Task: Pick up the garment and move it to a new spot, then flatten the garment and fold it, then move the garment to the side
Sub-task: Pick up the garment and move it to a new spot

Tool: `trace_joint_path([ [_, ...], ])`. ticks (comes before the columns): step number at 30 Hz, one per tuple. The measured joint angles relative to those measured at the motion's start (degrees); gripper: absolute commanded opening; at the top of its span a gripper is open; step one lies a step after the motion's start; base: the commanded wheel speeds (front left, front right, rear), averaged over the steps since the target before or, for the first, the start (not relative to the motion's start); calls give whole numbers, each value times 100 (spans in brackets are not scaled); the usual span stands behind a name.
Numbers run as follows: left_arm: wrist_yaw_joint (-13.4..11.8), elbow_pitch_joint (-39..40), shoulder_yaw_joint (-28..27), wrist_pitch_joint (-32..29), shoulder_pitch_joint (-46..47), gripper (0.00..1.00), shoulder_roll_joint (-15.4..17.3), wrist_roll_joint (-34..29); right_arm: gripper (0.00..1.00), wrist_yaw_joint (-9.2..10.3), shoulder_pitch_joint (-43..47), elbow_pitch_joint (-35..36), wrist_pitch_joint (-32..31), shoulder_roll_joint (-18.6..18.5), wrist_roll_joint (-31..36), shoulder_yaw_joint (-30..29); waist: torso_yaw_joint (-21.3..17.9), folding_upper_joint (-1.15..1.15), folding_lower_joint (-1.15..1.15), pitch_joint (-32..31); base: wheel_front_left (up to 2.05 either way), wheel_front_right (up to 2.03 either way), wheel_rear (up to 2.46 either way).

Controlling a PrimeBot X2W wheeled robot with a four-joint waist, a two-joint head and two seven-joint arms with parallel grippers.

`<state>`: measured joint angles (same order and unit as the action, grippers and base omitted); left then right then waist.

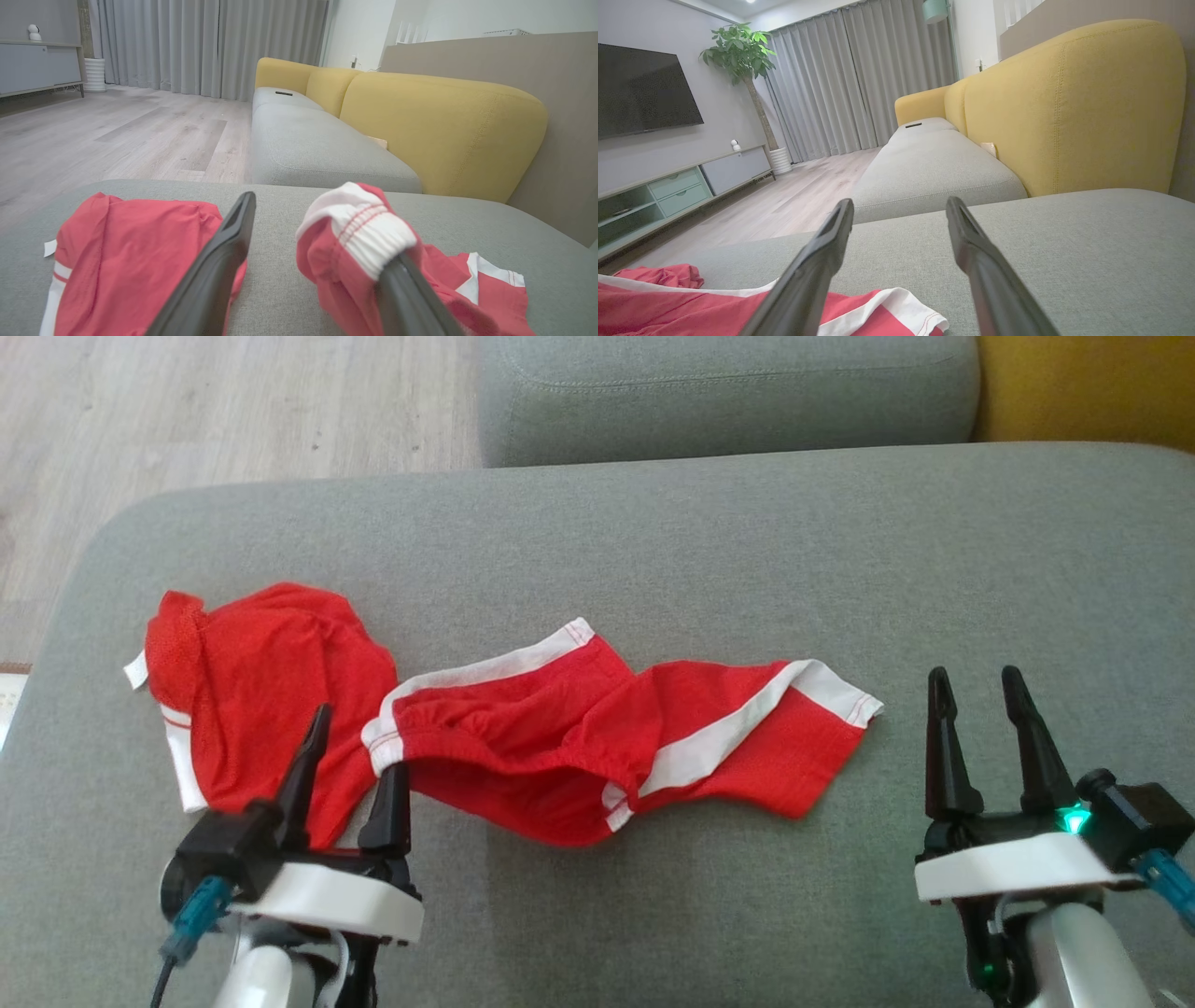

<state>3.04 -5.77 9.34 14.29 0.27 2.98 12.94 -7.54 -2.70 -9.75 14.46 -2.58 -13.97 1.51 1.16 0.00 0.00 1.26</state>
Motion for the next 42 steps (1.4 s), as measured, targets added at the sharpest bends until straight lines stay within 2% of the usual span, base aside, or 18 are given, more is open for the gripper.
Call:
trace_joint_path([
  [9, 63, -203, 134, 0, 53, 100, -4, 33, 100, 1, -5, 7, 0, 0, 0, 49, -58, 0, 0, 106, 0, 0, 0],
  [12, 158, -290, 231, 0, 224, 100, -4, 23, 100, 1, -16, 8, 0, 0, -8, 83, -123, 0, 0, 160, 0, 0, 0],
  [17, 308, -490, 531, 0, 885, 100, -16, -182, 100, 1, -41, 7, 0, 0, -9, 118, -253, 0, 0, 286, 0, 0, 0],
  [24, 361, -1036, 826, 7, 2179, 100, -42, -208, 100, 0, -223, -11, 0, 0, -77, 170, -451, 0, 0, 431, 0, 0, 0],
  [27, 386, -1963, 970, 23, 2653, 100, -63, -245, 100, 0, -278, -22, 0, -1, -158, 201, -558, 0, 0, 475, 0, 0, 0],
  [31, 410, -2974, 1381, -571, 2710, 100, -62, -118, 100, 1, -275, -25, 0, -1, -219, 203, -619, 0, 0, 532, 0, 0, 0],
  [34, 411, -3303, 1809, -960, 2703, 100, 21, 82, 100, 0, -275, -25, 0, -1, -220, 175, -575, 0, 0, 541, 0, 0, 0],
  [39, 452, -3207, 2773, -1462, 2684, 100, 376, 749, 100, 0, -270, -27, 0, -1, -276, 147, -424, 0, -1, 510, 0, 0, 0],
  [42, 452, -2865, 3065, -1499, 2674, 100, 711, 1005, 100, 1, -259, -35, 0, -1, -276, 127, -291, 0, -1, 464, 0, 0, 0],
])
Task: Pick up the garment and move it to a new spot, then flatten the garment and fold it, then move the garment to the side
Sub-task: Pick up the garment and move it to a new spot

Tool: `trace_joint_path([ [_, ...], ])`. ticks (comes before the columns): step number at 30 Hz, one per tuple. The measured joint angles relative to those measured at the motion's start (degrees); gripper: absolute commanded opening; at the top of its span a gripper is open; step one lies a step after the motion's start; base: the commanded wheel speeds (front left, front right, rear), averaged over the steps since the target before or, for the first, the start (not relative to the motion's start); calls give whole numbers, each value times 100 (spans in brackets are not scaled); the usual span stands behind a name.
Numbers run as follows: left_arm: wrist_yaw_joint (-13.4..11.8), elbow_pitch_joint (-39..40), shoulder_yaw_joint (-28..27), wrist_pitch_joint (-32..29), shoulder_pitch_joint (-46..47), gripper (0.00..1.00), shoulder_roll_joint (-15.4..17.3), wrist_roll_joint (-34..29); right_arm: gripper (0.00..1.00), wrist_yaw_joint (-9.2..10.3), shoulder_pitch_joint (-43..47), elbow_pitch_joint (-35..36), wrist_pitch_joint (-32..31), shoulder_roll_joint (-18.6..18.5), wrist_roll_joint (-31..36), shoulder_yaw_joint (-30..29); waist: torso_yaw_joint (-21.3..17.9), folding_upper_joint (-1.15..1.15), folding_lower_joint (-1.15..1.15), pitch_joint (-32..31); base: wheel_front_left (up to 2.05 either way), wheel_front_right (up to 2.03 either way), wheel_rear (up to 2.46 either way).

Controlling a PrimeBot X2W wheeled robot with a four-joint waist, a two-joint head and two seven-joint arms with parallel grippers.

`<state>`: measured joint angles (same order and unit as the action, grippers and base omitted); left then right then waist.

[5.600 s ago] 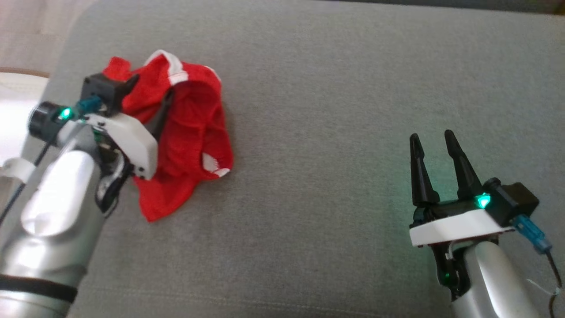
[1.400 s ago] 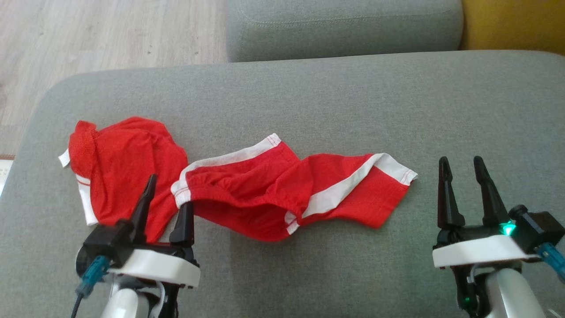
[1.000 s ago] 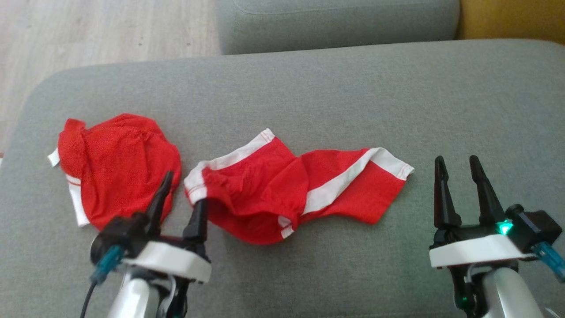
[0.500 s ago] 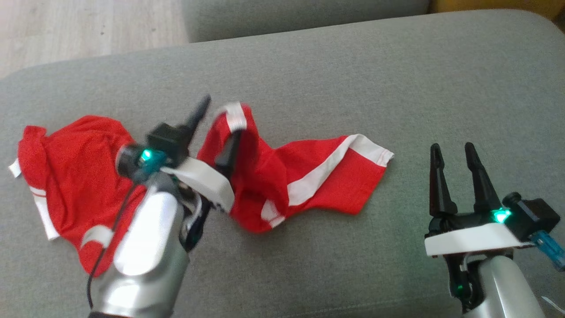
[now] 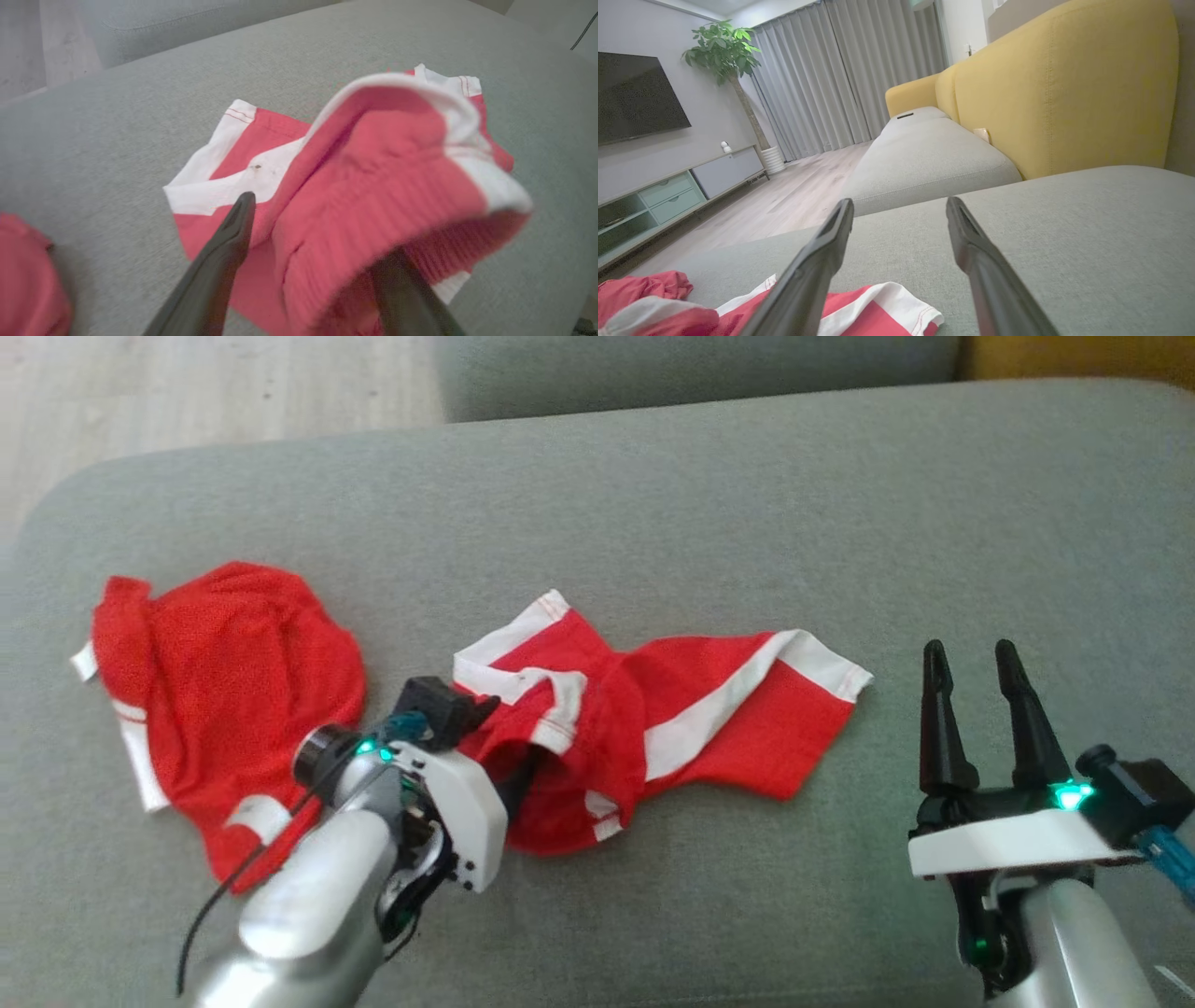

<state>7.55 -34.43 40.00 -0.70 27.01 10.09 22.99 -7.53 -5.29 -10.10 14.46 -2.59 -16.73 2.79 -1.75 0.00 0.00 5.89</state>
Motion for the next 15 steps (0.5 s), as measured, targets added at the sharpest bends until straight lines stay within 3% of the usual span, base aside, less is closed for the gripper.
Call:
trace_joint_path([
  [15, -60, 1926, 556, -582, -825, 100, 1066, 403, 100, -1, 171, -109, 0, 1, 1, -155, 691, 0, 0, -451, 0, 0, 0],
])
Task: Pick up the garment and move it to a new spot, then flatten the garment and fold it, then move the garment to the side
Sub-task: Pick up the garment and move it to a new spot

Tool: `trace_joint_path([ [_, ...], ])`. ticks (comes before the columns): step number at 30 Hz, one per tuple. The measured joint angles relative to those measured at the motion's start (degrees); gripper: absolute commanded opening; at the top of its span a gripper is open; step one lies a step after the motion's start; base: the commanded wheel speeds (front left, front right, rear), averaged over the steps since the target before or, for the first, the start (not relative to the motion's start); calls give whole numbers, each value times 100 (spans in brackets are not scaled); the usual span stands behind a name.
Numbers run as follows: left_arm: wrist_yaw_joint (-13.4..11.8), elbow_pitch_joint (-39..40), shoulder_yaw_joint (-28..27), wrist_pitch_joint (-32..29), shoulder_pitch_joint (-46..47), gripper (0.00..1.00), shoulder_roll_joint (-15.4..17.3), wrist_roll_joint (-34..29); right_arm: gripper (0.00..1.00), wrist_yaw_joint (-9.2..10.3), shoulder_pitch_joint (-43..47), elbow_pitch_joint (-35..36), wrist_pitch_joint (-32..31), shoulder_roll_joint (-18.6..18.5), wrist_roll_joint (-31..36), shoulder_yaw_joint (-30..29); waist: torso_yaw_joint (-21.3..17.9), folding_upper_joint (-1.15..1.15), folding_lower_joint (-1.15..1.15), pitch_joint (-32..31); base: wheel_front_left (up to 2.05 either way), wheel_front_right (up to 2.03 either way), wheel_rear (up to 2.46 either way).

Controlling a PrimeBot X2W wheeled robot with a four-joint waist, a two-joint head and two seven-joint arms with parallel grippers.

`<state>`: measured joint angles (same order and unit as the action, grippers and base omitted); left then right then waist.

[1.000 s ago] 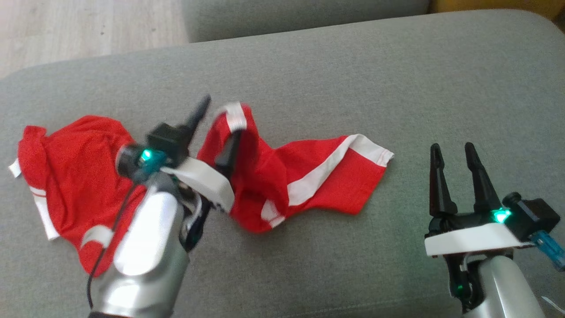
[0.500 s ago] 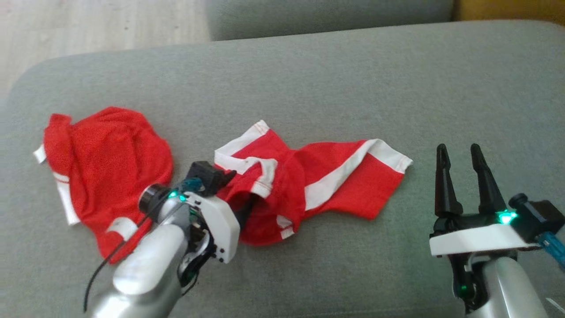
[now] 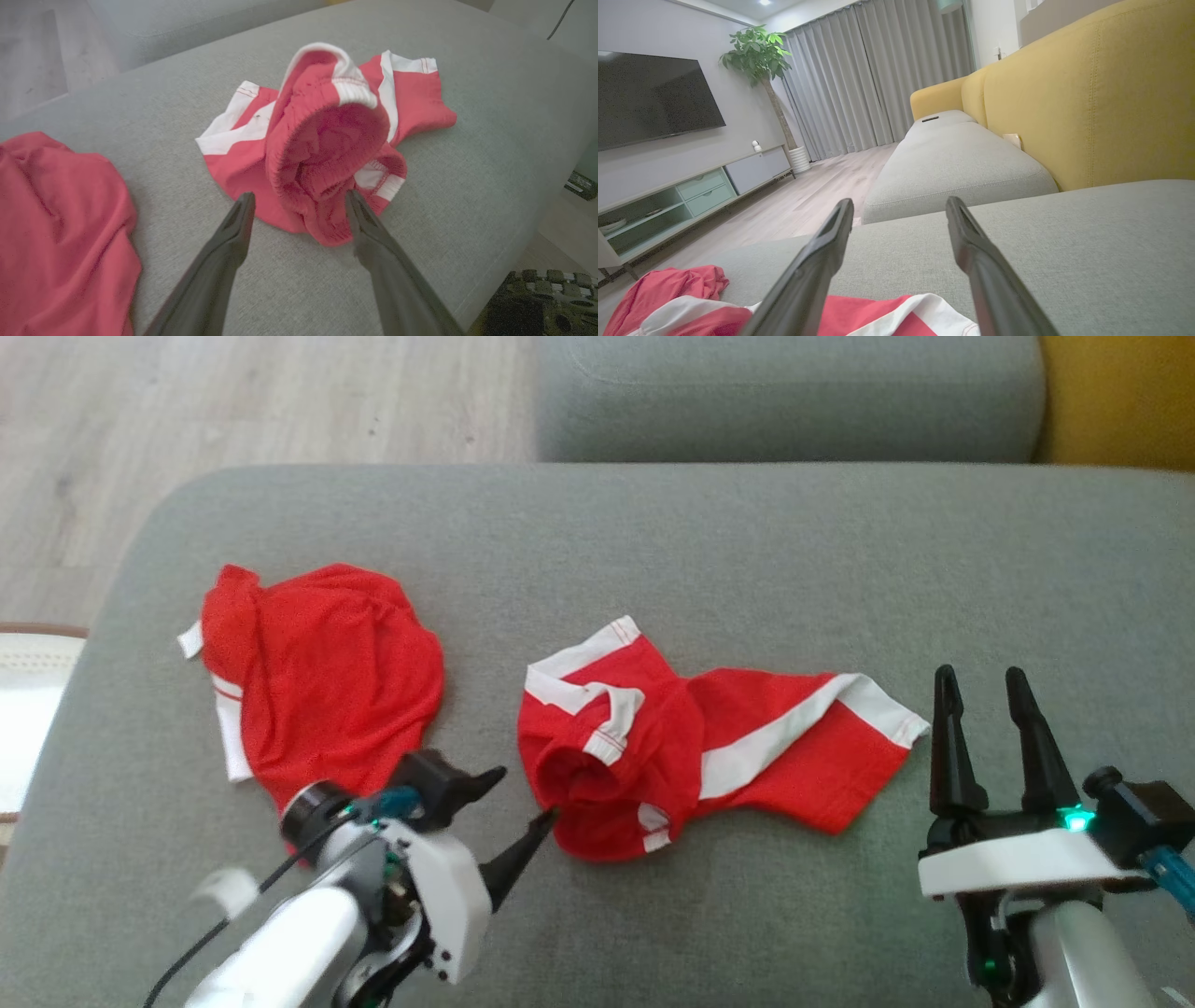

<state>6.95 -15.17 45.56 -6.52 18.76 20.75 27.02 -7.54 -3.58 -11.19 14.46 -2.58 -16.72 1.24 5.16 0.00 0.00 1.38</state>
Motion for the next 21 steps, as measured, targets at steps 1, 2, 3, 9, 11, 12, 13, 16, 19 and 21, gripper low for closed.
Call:
trace_joint_path([
  [1, -63, 123, -21, 3, -64, 100, 70, 4, 100, 0, 16, -2, 0, 0, 0, -1, 33, 0, 0, -35, 0, 0, 0],
  [2, -153, 253, -66, 11, -134, 100, 129, 27, 100, 0, 32, -2, 0, 0, 0, -2, 62, 0, 0, -69, 0, 0, 0],
  [3, -242, 375, -143, 75, -211, 100, 175, 45, 100, 0, 49, -2, 0, 0, 0, 1, 85, 0, 0, -101, 0, 0, 0],
  [9, -967, 912, -812, 1031, -625, 100, 247, 99, 100, 1, 86, 12, 0, 1, 10, 3, 132, 0, 0, -218, 0, 0, 0],
  [11, -1308, 976, -1159, 1671, -854, 100, 146, 199, 100, 1, 98, 48, 0, 1, 19, 1, 104, 0, 0, -249, 0, 0, 0],
  [12, -1385, 982, -1245, 1828, -933, 100, 98, 198, 100, 0, 111, 60, 0, 1, 36, -3, 93, 0, 0, -261, 0, 0, 0],
  [13, -1464, 993, -1350, 1944, -1012, 100, 20, 202, 100, 1, 135, 68, 0, 2, 69, -4, 82, 0, 0, -272, 0, 0, 0],
  [16, -1589, 1007, -1625, 2076, -1243, 100, -207, 178, 100, 0, 288, 115, 0, 2, 120, -9, 35, 0, 0, -297, 0, 0, 0],
  [19, -1600, 1249, -2089, 2081, -1504, 100, -547, -38, 100, 1, 370, 125, 0, 3, 159, -10, -18, 0, 0, -313, 0, 0, 0],
  [21, -1522, 1423, -2354, 2082, -1675, 100, -769, -346, 100, 0, 382, 145, 0, 4, 169, -9, -58, 0, 0, -323, 0, 0, 0],
])
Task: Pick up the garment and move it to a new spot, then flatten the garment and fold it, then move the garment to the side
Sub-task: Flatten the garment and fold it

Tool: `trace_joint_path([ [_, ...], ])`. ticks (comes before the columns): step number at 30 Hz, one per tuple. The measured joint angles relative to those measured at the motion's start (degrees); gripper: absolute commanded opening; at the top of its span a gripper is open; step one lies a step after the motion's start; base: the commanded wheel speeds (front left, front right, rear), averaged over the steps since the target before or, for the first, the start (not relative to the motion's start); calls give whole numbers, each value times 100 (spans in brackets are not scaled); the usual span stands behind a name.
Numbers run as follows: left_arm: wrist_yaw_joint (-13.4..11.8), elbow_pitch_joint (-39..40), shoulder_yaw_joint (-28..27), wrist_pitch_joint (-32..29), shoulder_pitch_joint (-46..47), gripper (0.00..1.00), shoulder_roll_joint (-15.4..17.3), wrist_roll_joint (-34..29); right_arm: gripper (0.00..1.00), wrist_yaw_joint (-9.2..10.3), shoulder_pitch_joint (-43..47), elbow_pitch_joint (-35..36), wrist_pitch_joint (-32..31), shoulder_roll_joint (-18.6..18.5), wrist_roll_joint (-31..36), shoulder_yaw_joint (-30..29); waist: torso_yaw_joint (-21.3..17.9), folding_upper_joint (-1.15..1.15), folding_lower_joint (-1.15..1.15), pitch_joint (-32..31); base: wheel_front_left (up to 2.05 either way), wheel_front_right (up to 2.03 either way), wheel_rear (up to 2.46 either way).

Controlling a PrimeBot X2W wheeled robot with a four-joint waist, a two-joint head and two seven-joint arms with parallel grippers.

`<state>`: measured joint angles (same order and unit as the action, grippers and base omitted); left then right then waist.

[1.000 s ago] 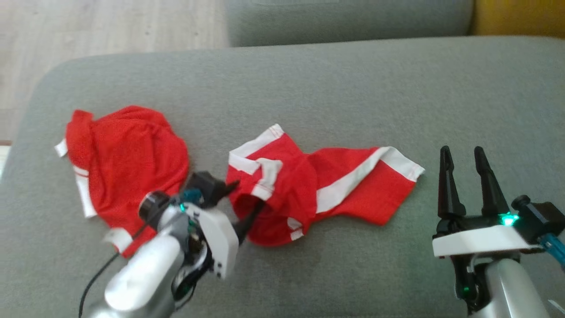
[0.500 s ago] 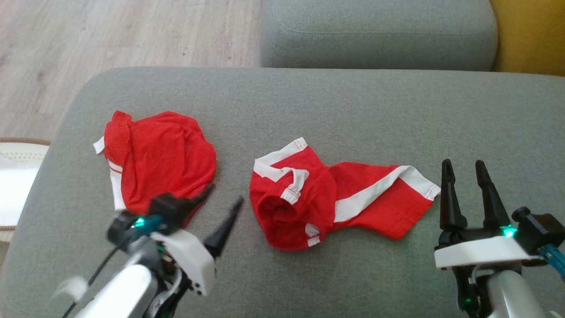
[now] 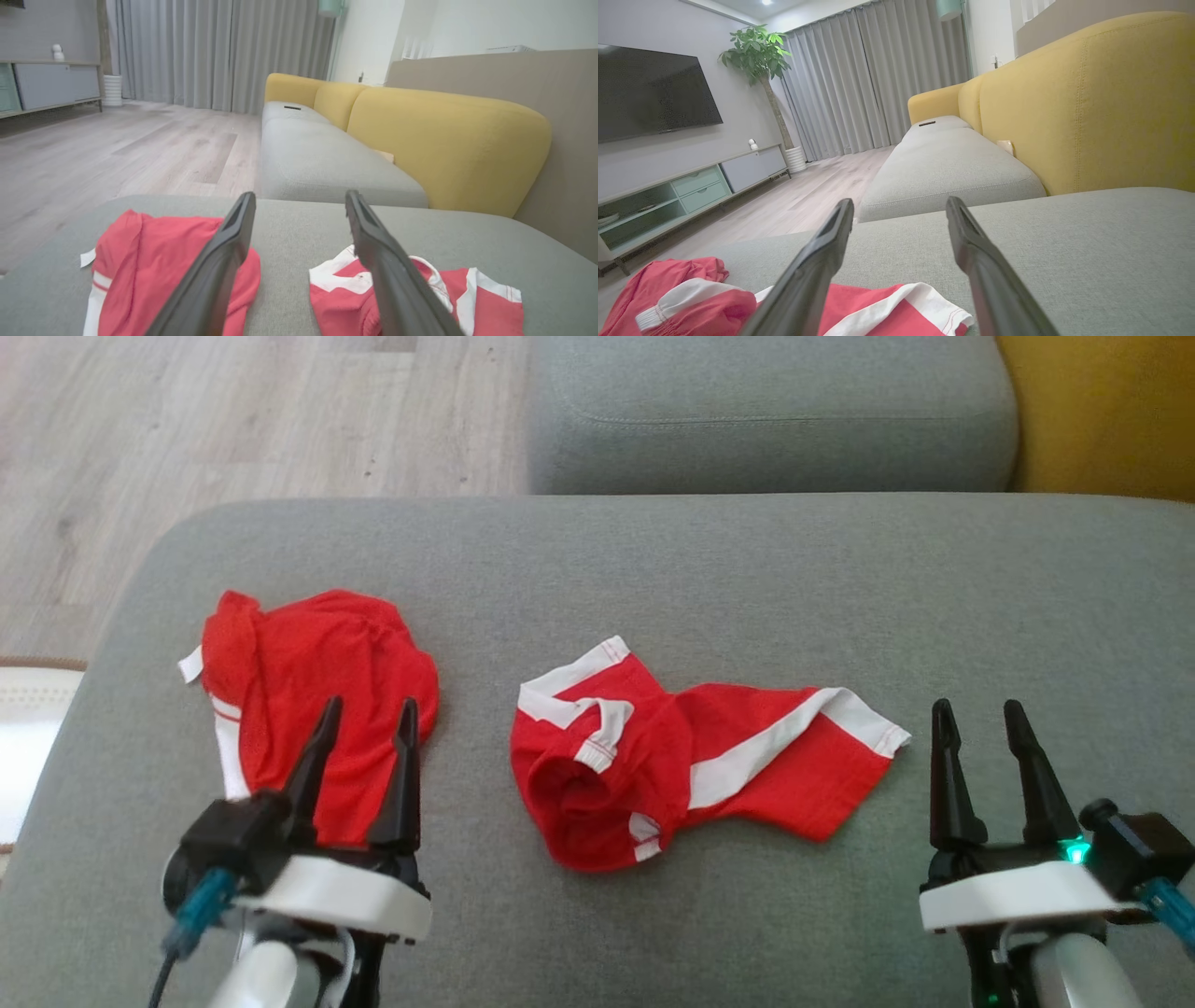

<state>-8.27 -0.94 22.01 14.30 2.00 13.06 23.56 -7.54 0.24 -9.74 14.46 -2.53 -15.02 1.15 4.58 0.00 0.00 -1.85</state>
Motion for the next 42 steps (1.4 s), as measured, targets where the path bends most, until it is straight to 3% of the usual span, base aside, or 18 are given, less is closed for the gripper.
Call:
trace_joint_path([
  [7, 578, 170, -809, 0, -619, 100, -754, -698, 100, 0, 53, 52, 0, -1, 0, 0, -90, 0, 0, -15, 0, 0, 0],
  [13, 990, 94, -1178, 0, -655, 100, -946, -951, 100, 1, 53, 68, 0, -1, 0, 1, -112, 0, 0, 5, 0, 0, 0],
  [20, 1165, 4, -1363, 0, -648, 100, -991, -1045, 100, 0, 52, 69, 0, -1, 0, 0, -108, 0, 0, 24, 0, 0, 0],
  [33, 1240, -289, -1268, 0, -635, 100, -993, -913, 100, 0, 47, 69, 0, -1, -1, 12, -128, 0, 0, 101, 0, 0, 0],
  [42, 1533, -1263, -62, -20, 211, 100, -1002, -895, 100, 0, 7, 40, 0, 0, 0, 52, -307, 0, 0, 411, 0, 0, 0],
])
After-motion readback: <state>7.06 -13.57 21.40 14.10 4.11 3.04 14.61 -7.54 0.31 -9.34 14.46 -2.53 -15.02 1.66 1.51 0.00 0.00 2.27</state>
